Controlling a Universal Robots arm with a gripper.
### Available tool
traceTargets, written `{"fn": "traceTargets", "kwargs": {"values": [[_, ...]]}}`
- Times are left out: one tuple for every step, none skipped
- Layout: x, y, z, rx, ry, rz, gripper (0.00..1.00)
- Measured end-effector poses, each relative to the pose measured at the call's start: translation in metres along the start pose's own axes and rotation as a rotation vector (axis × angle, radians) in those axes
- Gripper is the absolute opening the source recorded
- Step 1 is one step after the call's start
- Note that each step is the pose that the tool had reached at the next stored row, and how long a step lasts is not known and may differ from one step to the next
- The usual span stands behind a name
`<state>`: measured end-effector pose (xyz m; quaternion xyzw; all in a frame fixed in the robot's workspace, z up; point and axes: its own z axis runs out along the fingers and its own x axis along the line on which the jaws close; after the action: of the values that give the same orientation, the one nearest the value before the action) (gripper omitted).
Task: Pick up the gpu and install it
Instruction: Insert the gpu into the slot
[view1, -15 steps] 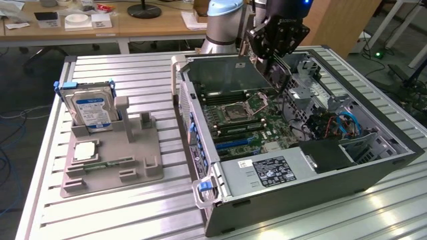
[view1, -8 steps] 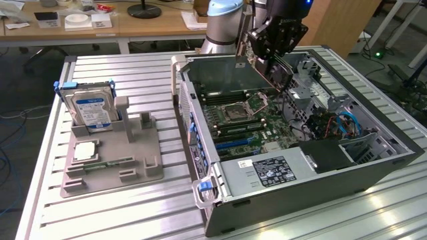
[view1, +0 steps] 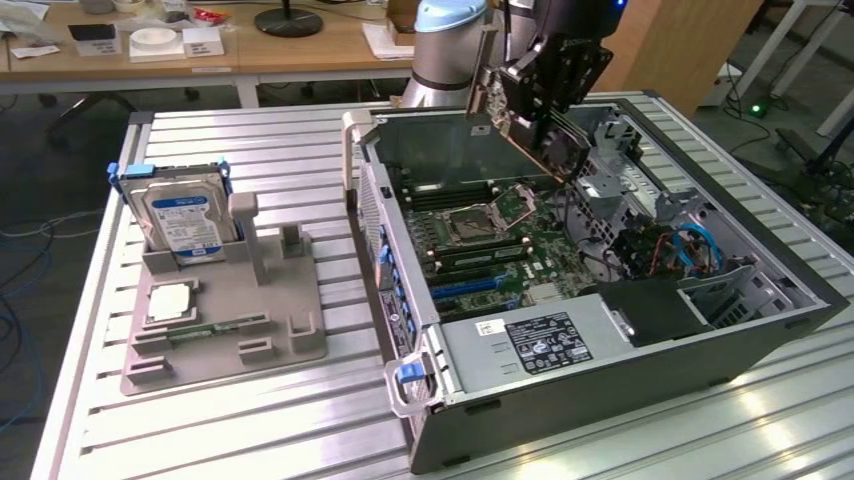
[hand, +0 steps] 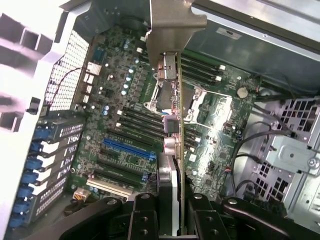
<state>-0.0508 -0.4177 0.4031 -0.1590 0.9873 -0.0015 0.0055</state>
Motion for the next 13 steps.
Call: {"fn": "traceTargets", "kwargs": {"values": [[0.0,-0.0001,0.0,-0.0001,0.0,-0.01,0.28],[0.0001,-0.0002,0.0,-0.0002,-0.0001,-0.02,0.28],[0.0001,-0.0003,0.0,-0.0003,-0.0001,-0.03,0.28],[0.0002,-0.0005,0.0,-0.0004,-0.0002,-0.041,0.28],[0.0002,-0.0006,0.0,-0.0005,-0.0002,-0.051,0.28],[0.0002,-0.0007,0.0,-0.0006,-0.0003,-0.061,0.28],[0.0003,-0.0008,0.0,-0.0007,-0.0003,-0.072,0.28],[0.0003,-0.0009,0.0001,-0.0009,-0.0004,-0.082,0.28],[0.0003,-0.001,0.0,-0.0009,-0.0004,-0.093,0.28],[0.0004,-0.001,0.0,-0.0011,-0.0005,-0.104,0.28],[0.0004,-0.0012,0.0,-0.0012,-0.0006,-0.114,0.28],[0.0004,-0.0012,0.0001,-0.0013,-0.0006,-0.124,0.28],[0.0004,-0.0013,0.0001,-0.0014,-0.0007,-0.135,0.28]]}}
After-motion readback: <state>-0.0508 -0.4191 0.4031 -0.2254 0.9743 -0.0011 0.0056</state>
